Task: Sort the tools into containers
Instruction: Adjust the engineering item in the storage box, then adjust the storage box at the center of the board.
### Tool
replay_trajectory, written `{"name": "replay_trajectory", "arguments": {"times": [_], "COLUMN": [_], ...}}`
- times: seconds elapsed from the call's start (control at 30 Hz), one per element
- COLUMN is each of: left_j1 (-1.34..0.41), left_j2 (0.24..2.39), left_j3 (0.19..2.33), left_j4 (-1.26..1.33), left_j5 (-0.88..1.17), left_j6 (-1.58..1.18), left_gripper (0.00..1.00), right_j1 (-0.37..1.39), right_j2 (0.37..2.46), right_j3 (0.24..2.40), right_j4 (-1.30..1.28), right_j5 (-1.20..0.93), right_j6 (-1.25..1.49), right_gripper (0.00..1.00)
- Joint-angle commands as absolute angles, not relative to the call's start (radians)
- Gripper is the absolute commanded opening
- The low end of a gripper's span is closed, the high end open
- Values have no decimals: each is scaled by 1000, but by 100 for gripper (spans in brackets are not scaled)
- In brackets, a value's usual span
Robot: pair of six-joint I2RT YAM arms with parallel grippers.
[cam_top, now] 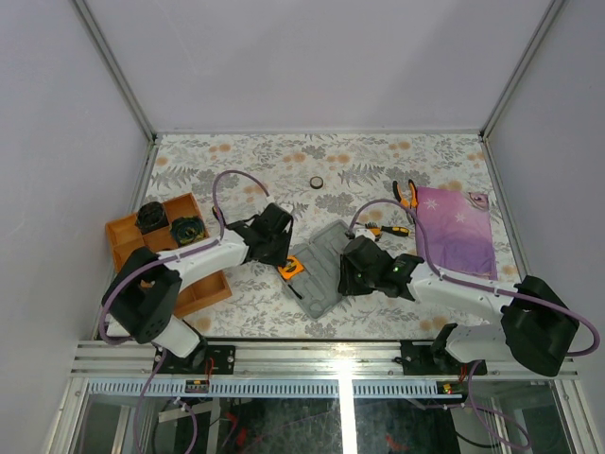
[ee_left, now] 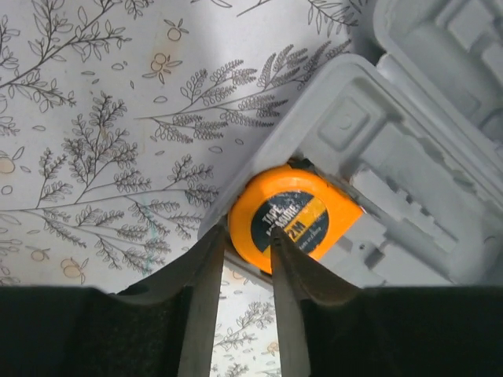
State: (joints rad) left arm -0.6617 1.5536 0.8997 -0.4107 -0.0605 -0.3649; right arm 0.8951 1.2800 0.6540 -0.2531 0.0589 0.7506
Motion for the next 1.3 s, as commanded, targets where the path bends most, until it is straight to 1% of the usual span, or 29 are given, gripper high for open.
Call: {"name": "replay_trajectory", "arguments": {"times": [0.0, 0.07, 0.13, 0.23, 0.37, 0.63, 0.87, 1.13, 1.27], "left_j1": [-669, -668, -669, -667, -668, -667, -667, -667, -667], "left_j2": [1454, 1400, 1342, 1264, 1167, 995, 894, 778, 755], "left_j3": [893, 897, 893, 868, 833, 827, 830, 789, 772], "left_j4": [-428, -397, -371, -339, -342, -450, -537, -545, -547], "left_j5": [-29, -25, -27, -43, -78, -165, -186, -235, -247], "left_j6": [-364, -372, -386, -413, -448, -454, -448, -445, -445], "left_gripper": [36, 44, 49, 53, 54, 57, 58, 60, 61], "right_j1": [899, 899, 899, 898, 888, 839, 827, 826, 826], "right_j2": [1252, 1251, 1256, 1287, 1376, 1564, 1695, 1800, 1829], "right_j3": [724, 750, 781, 830, 902, 1034, 1107, 1154, 1178], "right_j4": [-245, -255, -267, -286, -295, -269, -269, -295, -333], "right_j5": [83, 101, 125, 159, 166, 63, 19, 50, 87], "right_j6": [693, 646, 591, 496, 376, 257, 240, 277, 309], "right_gripper": [38, 41, 45, 53, 56, 54, 49, 45, 41]}}
